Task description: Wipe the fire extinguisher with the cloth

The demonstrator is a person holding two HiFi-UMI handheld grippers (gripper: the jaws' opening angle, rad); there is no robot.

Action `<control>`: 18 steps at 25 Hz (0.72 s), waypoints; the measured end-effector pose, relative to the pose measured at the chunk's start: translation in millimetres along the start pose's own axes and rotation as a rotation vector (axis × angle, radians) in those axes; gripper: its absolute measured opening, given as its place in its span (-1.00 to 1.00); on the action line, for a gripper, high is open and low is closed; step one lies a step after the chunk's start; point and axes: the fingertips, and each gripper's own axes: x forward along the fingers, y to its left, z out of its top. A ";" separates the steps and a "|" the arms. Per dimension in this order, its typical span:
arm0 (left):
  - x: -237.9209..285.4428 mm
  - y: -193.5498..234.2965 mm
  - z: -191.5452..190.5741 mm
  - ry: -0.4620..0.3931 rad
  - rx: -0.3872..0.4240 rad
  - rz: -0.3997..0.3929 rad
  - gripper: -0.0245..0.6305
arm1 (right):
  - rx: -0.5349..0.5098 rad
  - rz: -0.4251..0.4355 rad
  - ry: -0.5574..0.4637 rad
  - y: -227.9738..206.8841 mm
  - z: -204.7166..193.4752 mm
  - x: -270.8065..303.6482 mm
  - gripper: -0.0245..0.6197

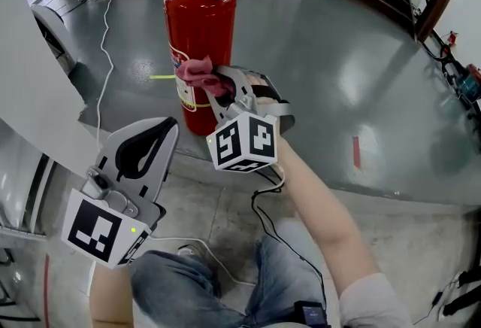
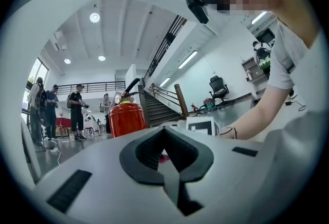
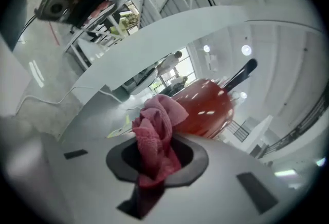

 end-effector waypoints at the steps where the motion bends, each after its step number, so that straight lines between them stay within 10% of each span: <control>1: -0.5 0.6 1.3 -0.002 0.000 0.002 -0.90 | 0.010 -0.043 -0.021 -20.7 11.3 -2.9 -0.74; 7: -2.3 5.2 8.0 -0.018 0.000 0.015 -0.90 | 0.003 -0.206 -0.076 -98.9 50.0 -14.7 -0.73; 18: -3.2 10.9 -13.4 0.007 -0.012 0.019 -0.90 | 0.015 0.019 0.025 43.5 -24.3 5.0 -0.73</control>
